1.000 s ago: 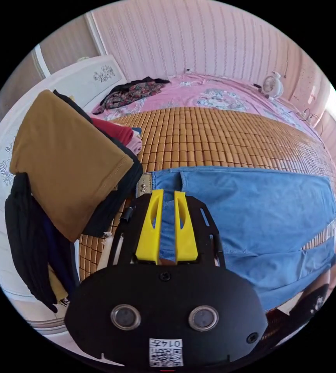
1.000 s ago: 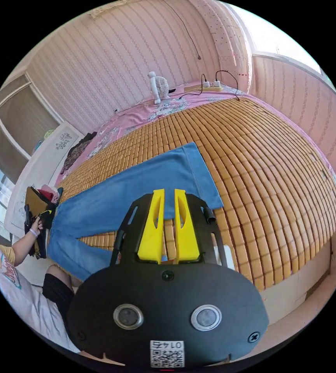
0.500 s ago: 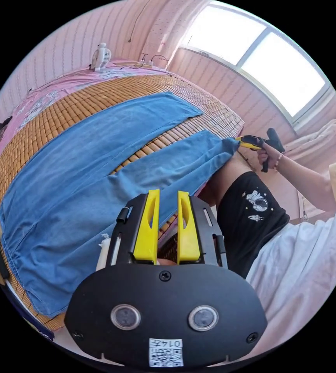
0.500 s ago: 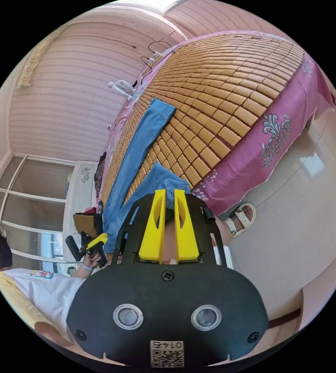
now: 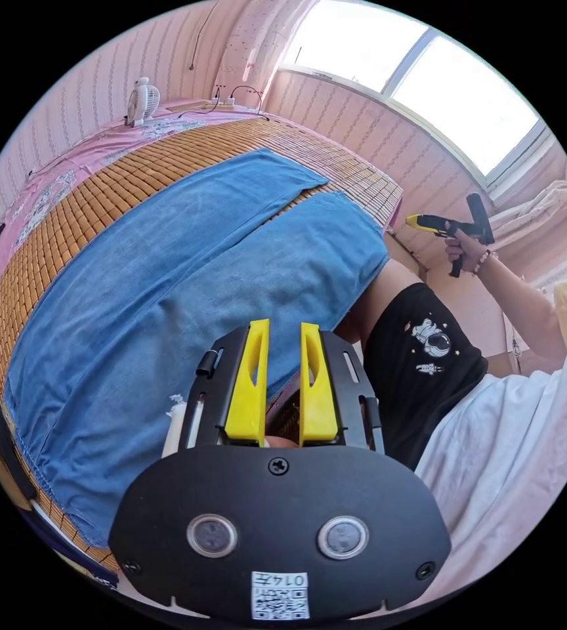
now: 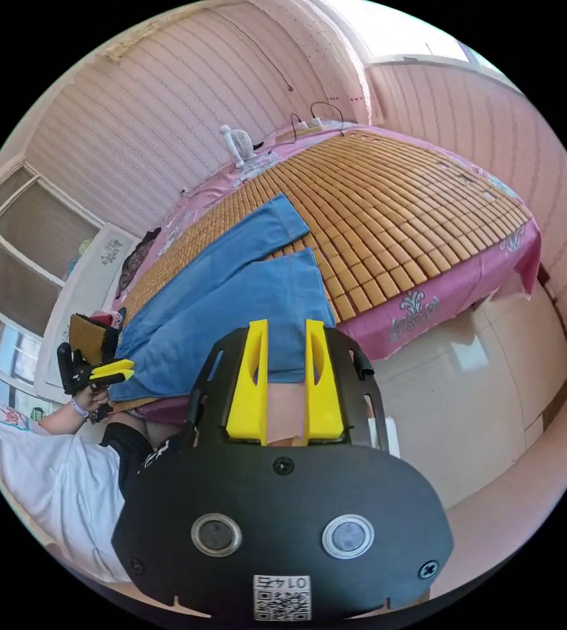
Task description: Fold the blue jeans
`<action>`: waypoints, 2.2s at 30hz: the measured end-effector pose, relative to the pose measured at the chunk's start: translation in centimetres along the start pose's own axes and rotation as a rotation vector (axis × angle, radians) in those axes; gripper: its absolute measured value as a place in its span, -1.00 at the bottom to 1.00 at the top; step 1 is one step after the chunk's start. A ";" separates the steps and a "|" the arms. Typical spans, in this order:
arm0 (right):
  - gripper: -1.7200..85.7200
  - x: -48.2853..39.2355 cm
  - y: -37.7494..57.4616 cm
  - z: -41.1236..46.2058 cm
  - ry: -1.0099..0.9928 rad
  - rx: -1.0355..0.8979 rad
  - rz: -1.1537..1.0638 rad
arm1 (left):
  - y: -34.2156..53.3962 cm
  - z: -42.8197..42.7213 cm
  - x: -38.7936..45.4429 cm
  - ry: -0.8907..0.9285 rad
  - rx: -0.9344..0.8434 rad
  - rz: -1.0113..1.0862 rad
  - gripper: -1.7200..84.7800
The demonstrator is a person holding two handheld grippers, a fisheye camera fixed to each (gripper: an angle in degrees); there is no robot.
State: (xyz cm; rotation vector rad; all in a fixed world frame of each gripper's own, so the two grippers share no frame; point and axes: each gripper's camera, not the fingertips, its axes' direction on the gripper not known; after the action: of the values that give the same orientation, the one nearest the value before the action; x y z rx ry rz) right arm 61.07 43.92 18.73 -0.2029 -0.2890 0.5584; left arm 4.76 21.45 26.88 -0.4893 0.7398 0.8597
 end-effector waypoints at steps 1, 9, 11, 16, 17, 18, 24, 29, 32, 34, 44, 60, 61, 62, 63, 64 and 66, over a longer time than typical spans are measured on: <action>-0.75 0.0 0.0 0.8 0.007 0.006 0.006 | -0.1 0.5 0.1 -0.007 -0.010 0.001 -0.78; -0.71 -2.0 -5.7 6.9 0.170 0.055 -0.086 | -2.5 3.9 0.3 -0.104 -0.062 0.006 -0.78; -0.71 -2.2 -7.0 8.4 0.228 0.052 -0.097 | -3.0 5.3 0.4 -0.122 -0.086 -0.007 -0.78; -0.85 -1.4 -9.0 11.2 0.369 0.026 -0.119 | -3.5 7.8 0.8 -0.167 -0.140 -0.038 -0.78; -0.85 -1.1 -9.2 11.1 0.357 0.026 -0.111 | -3.6 7.8 0.9 -0.171 -0.129 -0.037 -0.78; -0.87 -0.3 -9.2 10.7 0.315 0.030 -0.086 | -3.6 7.9 1.0 -0.173 -0.132 -0.035 -0.78; -0.83 7.0 -2.4 3.5 -0.023 0.202 0.180 | -3.5 8.1 1.1 -0.160 -0.148 -0.049 -0.79; -0.70 14.0 6.7 2.2 -0.170 0.143 0.470 | -2.5 7.8 0.8 -0.154 -0.129 -0.085 -0.79; -0.65 17.7 10.2 4.0 -0.325 0.076 0.646 | -1.8 7.6 0.4 -0.142 -0.120 -0.119 -0.79; -0.64 19.8 11.1 5.4 -0.483 0.093 0.745 | -1.3 7.4 0.2 -0.141 -0.111 -0.126 -0.79; -0.94 20.0 9.1 1.6 -0.544 0.250 0.651 | 2.1 6.1 -2.0 -0.117 -0.081 -0.172 -0.80; -0.67 20.3 10.2 4.9 -0.383 0.018 0.650 | 19.9 -8.1 -14.1 0.049 0.328 -0.591 -0.81; -0.69 20.2 9.8 5.0 -0.382 0.027 0.647 | 23.9 -10.3 -16.1 0.012 0.369 -0.710 -0.81; -0.71 20.2 9.5 5.0 -0.379 0.028 0.643 | 28.2 -12.5 -17.9 -0.049 0.408 -0.835 -0.80; -0.76 20.0 9.1 5.0 -0.371 0.038 0.638 | 30.4 -13.6 -18.7 -0.085 0.428 -0.892 -0.80; -0.84 19.8 8.8 4.9 -0.370 0.057 0.640 | 34.6 -15.6 -19.9 -0.166 0.455 -1.006 -0.78; -0.90 19.5 8.5 4.5 -0.394 0.089 0.641 | 40.5 -18.2 -21.3 -0.264 0.480 -1.133 -0.76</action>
State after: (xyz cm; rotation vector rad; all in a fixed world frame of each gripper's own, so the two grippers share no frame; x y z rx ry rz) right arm 71.26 62.11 24.92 -0.0937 -0.5870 1.2488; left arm -44.47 22.03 27.19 -0.2761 0.3009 -0.3144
